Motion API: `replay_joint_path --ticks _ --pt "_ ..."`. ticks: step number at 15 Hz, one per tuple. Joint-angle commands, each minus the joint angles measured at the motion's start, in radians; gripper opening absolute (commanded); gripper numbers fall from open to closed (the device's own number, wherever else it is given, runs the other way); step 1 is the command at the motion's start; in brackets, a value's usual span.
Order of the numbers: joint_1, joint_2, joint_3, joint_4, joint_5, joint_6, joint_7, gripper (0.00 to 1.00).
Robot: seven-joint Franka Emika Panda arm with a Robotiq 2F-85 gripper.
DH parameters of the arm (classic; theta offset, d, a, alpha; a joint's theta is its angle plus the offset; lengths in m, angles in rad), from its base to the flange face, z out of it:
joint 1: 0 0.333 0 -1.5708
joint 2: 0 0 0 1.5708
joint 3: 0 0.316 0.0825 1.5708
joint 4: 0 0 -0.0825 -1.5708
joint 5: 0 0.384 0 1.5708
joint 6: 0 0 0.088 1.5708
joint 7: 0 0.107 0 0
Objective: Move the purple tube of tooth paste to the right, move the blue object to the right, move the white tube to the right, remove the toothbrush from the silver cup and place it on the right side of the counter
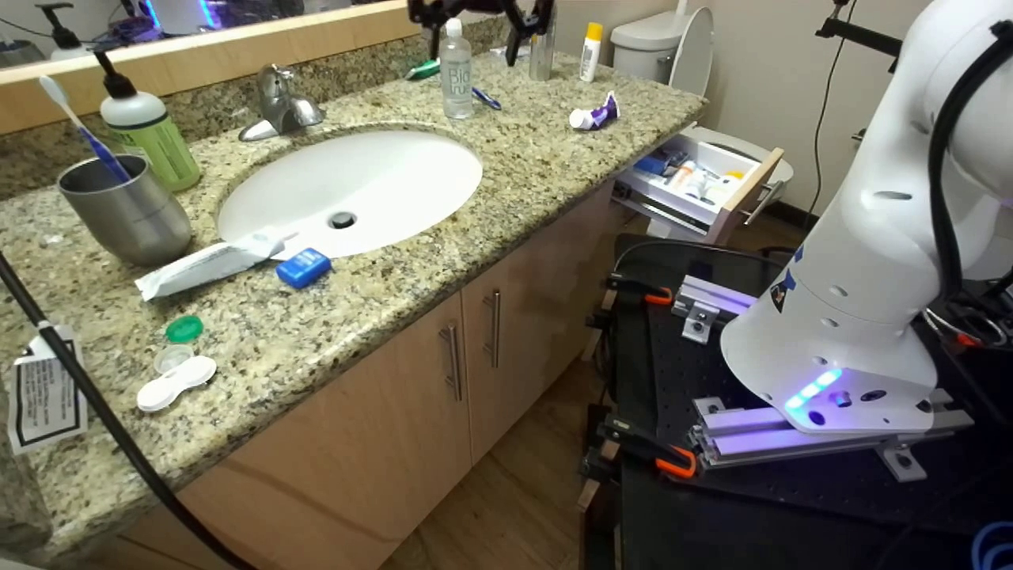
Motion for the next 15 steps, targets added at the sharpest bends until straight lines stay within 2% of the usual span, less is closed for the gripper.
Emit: replay_joint_path --ticks 1,3,5,6,8,10,11,12,13,14,15 --pt "0.106 0.075 0.116 0.041 0.192 0.064 -0.087 1.0" --pt "0.176 0.136 0.17 0.059 0.289 0.104 -0.135 1.0" --pt "0.24 0.197 0.197 0.075 0.379 0.127 -0.216 1.0" --pt "0.176 0.115 0.226 0.041 0.336 0.091 -0.145 1.0" --pt "0.188 0.14 0.244 0.047 0.351 0.097 -0.142 1.0" --pt "0.177 0.145 0.235 0.055 0.341 0.064 -0.183 1.0" --pt "0.196 0.179 0.212 0.068 0.372 0.062 -0.248 1.0" --pt "0.236 0.231 0.171 0.104 0.446 0.039 -0.364 1.0" --pt "0.283 0.273 0.113 0.135 0.47 0.033 -0.421 1.0" --pt "0.29 0.299 0.093 0.169 0.508 -0.013 -0.499 1.0" --pt "0.246 0.324 0.118 0.212 0.543 -0.078 -0.572 1.0"
